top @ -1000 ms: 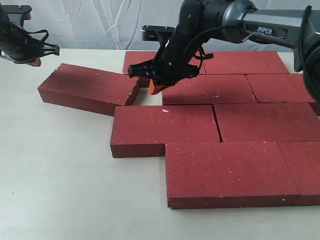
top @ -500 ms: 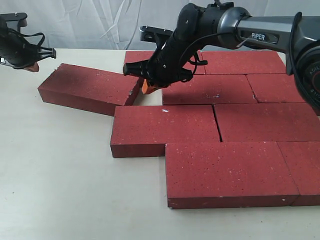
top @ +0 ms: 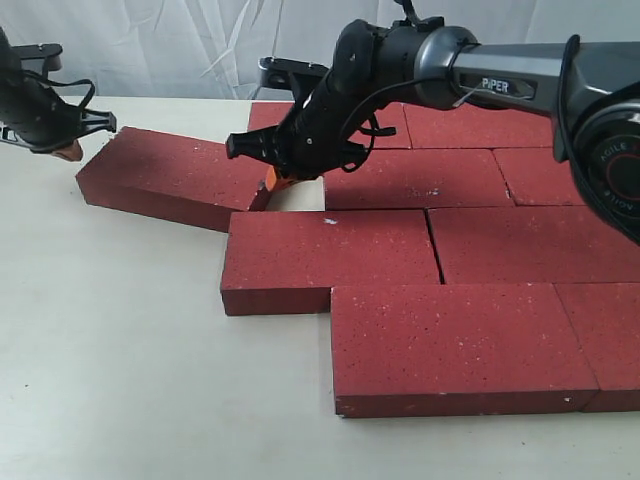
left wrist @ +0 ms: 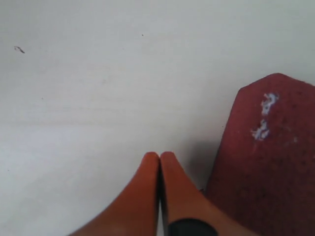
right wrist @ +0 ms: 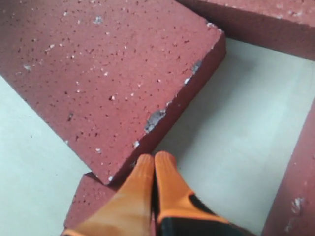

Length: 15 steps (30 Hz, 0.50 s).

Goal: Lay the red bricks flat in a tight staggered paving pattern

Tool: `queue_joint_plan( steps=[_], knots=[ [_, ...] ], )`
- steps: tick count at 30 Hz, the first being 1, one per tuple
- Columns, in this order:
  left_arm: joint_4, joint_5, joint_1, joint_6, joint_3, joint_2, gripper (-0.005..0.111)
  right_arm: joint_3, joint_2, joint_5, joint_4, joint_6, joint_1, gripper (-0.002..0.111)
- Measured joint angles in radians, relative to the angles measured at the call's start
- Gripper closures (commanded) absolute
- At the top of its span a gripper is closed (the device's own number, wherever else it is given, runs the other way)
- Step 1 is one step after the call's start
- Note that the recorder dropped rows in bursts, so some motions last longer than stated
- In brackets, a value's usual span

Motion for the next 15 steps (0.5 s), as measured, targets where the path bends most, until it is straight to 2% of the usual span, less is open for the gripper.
queue_joint_plan(
  steps=[9,15],
  knots=[
    [-0.025,0.03,0.0,0.007,0.0,0.028,0.107,0.0,0.0,-0.007,0.0,0.0,0.014,0.109],
    [-0.027,0.101,0.0,0.011,0.0,0.028,0.107,0.0,0.0,-0.007,0.0,0.0,0.014,0.109]
  ],
)
